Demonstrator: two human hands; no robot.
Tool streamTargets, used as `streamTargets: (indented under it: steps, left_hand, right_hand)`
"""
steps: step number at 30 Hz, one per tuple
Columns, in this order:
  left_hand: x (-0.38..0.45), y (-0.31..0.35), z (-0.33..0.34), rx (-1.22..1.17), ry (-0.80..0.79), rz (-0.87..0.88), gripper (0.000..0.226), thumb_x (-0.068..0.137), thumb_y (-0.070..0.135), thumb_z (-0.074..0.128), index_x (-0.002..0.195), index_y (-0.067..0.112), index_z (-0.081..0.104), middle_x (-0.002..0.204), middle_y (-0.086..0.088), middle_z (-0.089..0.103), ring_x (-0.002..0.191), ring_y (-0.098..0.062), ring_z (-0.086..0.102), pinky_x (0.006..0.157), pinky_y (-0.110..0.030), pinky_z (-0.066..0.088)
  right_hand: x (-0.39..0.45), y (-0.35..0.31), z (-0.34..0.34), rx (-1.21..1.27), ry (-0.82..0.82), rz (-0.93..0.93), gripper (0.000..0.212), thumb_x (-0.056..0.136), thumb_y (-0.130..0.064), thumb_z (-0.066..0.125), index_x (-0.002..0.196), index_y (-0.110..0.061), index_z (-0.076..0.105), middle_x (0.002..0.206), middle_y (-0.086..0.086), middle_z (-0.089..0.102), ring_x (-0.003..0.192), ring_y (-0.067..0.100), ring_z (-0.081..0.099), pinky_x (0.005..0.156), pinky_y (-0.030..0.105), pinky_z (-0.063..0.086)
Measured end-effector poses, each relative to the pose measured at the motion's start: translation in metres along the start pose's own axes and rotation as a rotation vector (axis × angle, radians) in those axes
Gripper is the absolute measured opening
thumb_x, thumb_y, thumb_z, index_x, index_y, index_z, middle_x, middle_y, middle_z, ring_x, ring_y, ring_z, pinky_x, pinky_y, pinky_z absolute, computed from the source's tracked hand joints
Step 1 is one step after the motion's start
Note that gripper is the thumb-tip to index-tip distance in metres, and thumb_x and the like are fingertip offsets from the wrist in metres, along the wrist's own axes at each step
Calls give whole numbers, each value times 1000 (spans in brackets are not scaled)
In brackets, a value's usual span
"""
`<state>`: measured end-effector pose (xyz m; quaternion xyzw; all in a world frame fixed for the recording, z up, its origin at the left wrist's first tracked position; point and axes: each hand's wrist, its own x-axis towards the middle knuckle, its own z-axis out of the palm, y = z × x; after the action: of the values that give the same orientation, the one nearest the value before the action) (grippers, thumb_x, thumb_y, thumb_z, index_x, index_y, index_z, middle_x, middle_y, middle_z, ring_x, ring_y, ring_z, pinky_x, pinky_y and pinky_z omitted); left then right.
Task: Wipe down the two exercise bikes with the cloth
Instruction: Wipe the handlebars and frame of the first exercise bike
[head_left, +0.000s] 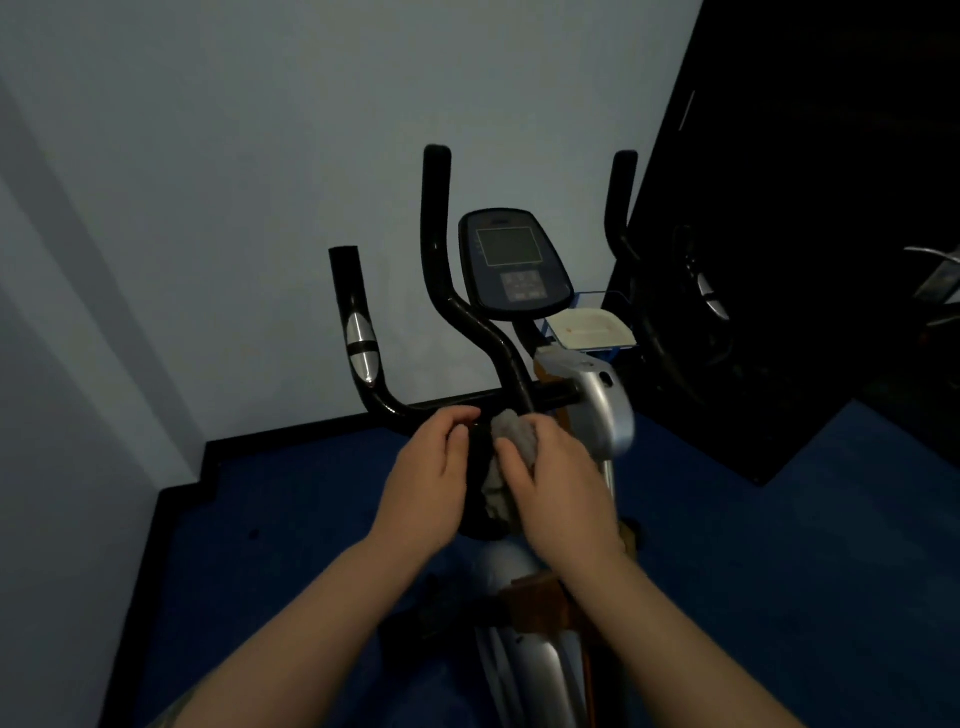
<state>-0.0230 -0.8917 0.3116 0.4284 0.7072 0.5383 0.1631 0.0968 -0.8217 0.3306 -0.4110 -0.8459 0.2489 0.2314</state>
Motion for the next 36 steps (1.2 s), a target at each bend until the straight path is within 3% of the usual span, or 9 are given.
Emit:
streamTargets:
  steps: [3, 6, 10, 13, 17, 23, 28, 32, 36]
  left_hand:
    - [-1, -5, 0, -25, -22, -22, 29, 104, 25, 34, 125, 31, 54, 113, 10, 63, 100, 1, 59, 84, -21, 50]
    - [-1, -6, 1, -55, -4, -19, 30, 104, 20, 34, 124, 32, 53, 109, 12, 63, 95, 4, 59, 78, -12, 47]
    - [-2, -6, 5, -107, 27, -10, 31, 104, 13, 33, 123, 27, 53, 105, 14, 62, 91, 7, 59, 73, -5, 44]
    - [-3, -5, 7, -137, 51, -10, 32, 104, 11, 33, 120, 27, 55, 104, 14, 62, 91, 8, 59, 72, -5, 44]
    - [-2, -6, 8, -142, 61, -8, 32, 104, 11, 33, 118, 26, 57, 104, 13, 62, 90, 5, 60, 72, -7, 46]
    - [-4, -7, 8, -178, 80, -28, 32, 104, 12, 32, 117, 25, 58, 103, 10, 64, 90, 3, 62, 72, -8, 47]
    - [-4, -6, 7, -150, 54, 1, 32, 104, 10, 31, 117, 24, 57, 100, 10, 63, 85, 3, 61, 70, -8, 46]
    - [-5, -6, 7, -145, 67, -2, 32, 104, 11, 31, 117, 26, 57, 100, 8, 64, 87, 1, 61, 72, -10, 47]
    - [-4, -6, 5, -132, 52, -3, 33, 104, 12, 31, 116, 29, 57, 97, 10, 63, 82, 2, 60, 69, -10, 47]
  right_hand:
    - [-16, 8, 4, 32, 35, 13, 35, 98, -50, 35, 124, -28, 42, 106, -6, 55, 99, 11, 51, 73, 33, 45]
    - [2, 6, 6, 116, -7, 36, 32, 100, -48, 33, 115, -23, 46, 99, -2, 59, 92, 16, 57, 72, 37, 48]
    - [-10, 6, 24, 340, 170, 59, 31, 100, -44, 35, 120, -25, 48, 103, -3, 59, 96, 14, 57, 82, 42, 50]
    - [-39, 6, 38, 441, 254, 83, 37, 97, -49, 34, 130, -34, 39, 113, -8, 53, 102, 7, 53, 86, 37, 49]
    - [-6, 22, 16, 285, 144, 17, 34, 95, -48, 40, 123, -28, 45, 108, 0, 51, 101, 16, 49, 87, 39, 44]
    - [-52, -3, 55, 617, 339, 214, 46, 90, -59, 34, 131, -37, 36, 119, -9, 48, 111, 8, 50, 94, 38, 46]
    - [-21, 5, 40, 579, 315, 152, 22, 97, -44, 40, 117, -35, 42, 104, -15, 46, 103, 15, 49, 93, 46, 45]
    - [-52, -18, 64, 809, 375, 298, 32, 93, -54, 39, 125, -48, 36, 121, -8, 53, 110, 7, 54, 93, 40, 50]
    - [-21, -1, 43, 722, 301, 266, 30, 96, -47, 42, 118, -28, 47, 111, 4, 55, 105, 20, 54, 91, 50, 47]
